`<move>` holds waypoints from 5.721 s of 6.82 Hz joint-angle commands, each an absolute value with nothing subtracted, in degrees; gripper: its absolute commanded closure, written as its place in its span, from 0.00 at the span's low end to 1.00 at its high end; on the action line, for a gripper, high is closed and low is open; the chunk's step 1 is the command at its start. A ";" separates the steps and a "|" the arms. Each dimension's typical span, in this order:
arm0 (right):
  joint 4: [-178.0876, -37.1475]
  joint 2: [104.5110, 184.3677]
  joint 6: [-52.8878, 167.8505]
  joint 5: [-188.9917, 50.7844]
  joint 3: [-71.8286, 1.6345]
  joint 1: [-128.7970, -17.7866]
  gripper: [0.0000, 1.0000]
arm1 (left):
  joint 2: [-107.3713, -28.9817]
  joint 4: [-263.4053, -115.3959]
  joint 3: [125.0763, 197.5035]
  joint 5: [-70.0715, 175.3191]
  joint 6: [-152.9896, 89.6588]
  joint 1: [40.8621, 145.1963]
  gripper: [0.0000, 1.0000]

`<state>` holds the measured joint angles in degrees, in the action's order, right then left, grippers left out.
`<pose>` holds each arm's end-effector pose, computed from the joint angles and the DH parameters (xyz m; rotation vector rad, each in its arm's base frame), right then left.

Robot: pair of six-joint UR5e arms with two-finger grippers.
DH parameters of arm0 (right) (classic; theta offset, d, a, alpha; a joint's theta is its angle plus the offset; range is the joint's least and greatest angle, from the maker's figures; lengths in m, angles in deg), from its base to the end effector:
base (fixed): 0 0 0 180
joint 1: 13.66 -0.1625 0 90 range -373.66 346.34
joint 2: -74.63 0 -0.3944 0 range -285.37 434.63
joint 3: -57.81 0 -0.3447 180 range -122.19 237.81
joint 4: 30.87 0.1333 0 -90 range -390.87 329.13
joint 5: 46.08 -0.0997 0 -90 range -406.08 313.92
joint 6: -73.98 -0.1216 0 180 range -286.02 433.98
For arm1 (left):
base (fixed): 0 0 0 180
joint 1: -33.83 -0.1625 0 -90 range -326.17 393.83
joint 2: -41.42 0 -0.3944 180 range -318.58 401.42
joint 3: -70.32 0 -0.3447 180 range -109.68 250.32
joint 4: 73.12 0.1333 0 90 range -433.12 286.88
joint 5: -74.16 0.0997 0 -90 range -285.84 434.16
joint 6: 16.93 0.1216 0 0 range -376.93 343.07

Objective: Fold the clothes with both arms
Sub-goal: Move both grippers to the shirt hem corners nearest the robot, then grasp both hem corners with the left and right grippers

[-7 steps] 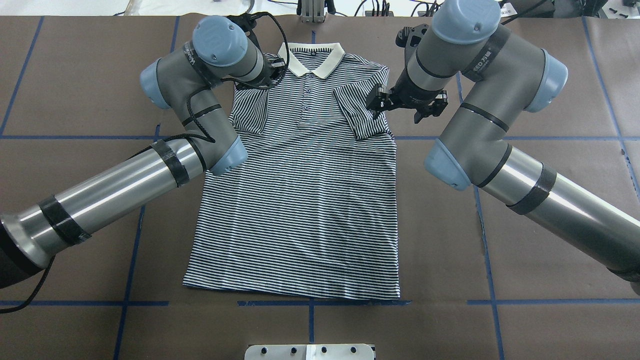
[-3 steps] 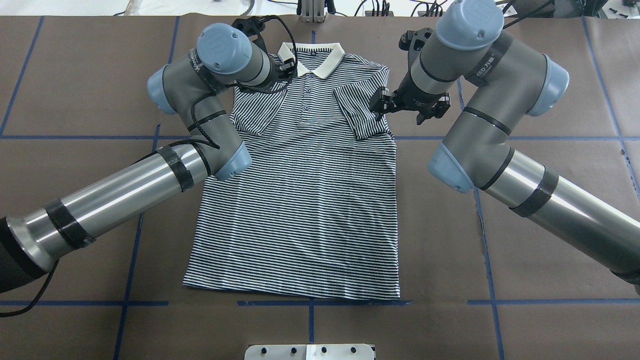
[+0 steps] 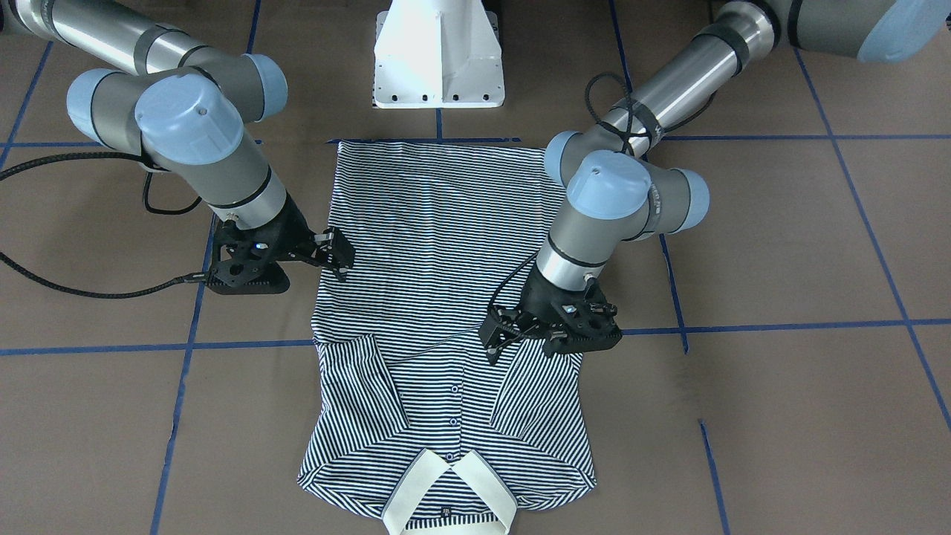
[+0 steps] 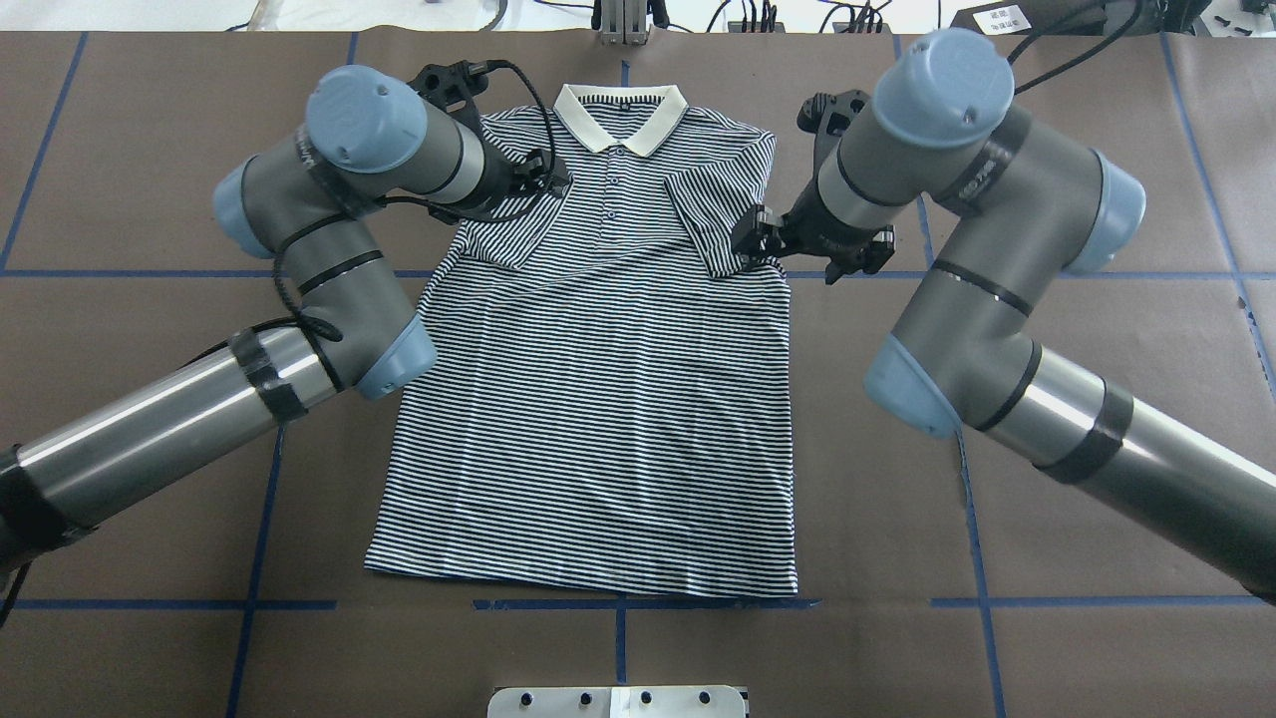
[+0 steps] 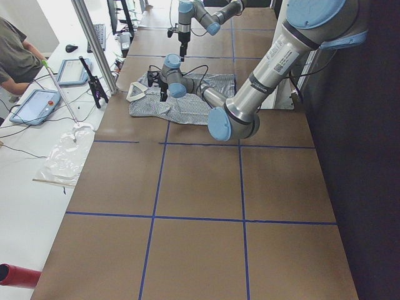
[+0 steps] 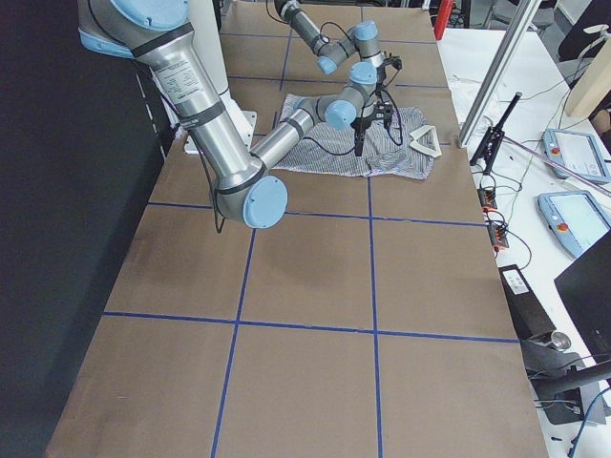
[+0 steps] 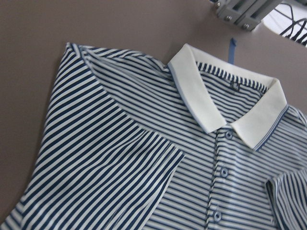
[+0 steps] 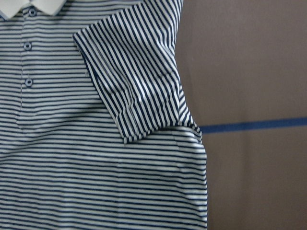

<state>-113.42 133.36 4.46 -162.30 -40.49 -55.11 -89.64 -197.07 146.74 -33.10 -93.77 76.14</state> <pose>-0.4107 -0.4689 0.2815 0.0447 -0.9126 0.1525 0.4630 -0.5529 0.2688 0.2553 1.0711 -0.2952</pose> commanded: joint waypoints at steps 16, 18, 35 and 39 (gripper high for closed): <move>-114.28 149.95 -21.55 -140.38 -55.04 -24.47 0.45 | -72.49 -184.92 171.22 -34.48 -79.16 76.64 0.00; -114.28 149.95 -21.47 -140.74 -55.39 -24.56 0.84 | -72.49 -184.92 171.22 -34.48 -79.16 76.64 0.00; -113.40 149.16 -17.60 -140.03 -62.77 -28.25 1.00 | -57.99 -174.37 186.24 -16.55 -124.78 45.08 0.05; -113.49 149.43 -17.60 -140.04 -62.60 -28.25 1.00 | -57.72 -174.28 185.11 -16.55 -124.78 44.91 0.14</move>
